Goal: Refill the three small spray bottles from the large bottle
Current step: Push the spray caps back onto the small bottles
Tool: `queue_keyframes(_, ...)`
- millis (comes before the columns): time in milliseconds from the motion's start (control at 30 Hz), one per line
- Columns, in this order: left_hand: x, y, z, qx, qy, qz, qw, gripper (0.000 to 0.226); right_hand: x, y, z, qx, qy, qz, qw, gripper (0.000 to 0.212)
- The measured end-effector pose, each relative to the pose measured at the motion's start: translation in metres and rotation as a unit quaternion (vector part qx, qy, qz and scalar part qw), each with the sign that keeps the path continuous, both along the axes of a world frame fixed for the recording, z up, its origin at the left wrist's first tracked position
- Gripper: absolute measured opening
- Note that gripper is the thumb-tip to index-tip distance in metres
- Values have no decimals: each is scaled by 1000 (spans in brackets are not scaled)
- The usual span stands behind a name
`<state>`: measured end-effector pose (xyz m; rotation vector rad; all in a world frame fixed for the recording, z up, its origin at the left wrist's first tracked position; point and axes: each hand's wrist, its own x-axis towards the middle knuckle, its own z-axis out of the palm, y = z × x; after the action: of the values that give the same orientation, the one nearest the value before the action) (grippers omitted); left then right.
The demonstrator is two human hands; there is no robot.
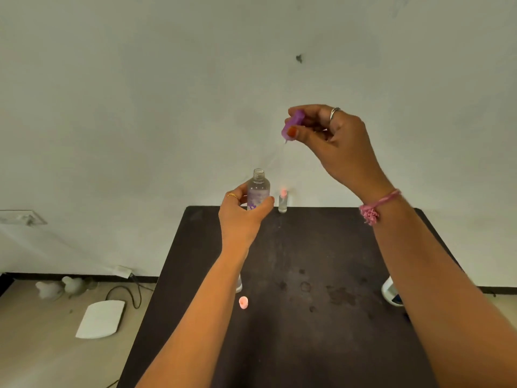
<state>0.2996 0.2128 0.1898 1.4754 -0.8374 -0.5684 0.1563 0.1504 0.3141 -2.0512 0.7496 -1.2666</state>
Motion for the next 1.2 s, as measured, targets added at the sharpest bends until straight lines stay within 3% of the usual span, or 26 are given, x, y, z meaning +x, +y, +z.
queue_keyframes(233,2,0,32,-37,-14,3,999,52,9,8,44,-72,-1,30,997,26)
queue_keyframes(467,0,5,54,-58,-10,6,998,51,18,11,60,-86,66,48,993,24)
queue_keyframes(1200,-8,15,87,-104,-14,18,994,50,30,10,61,3,135,28,990,29)
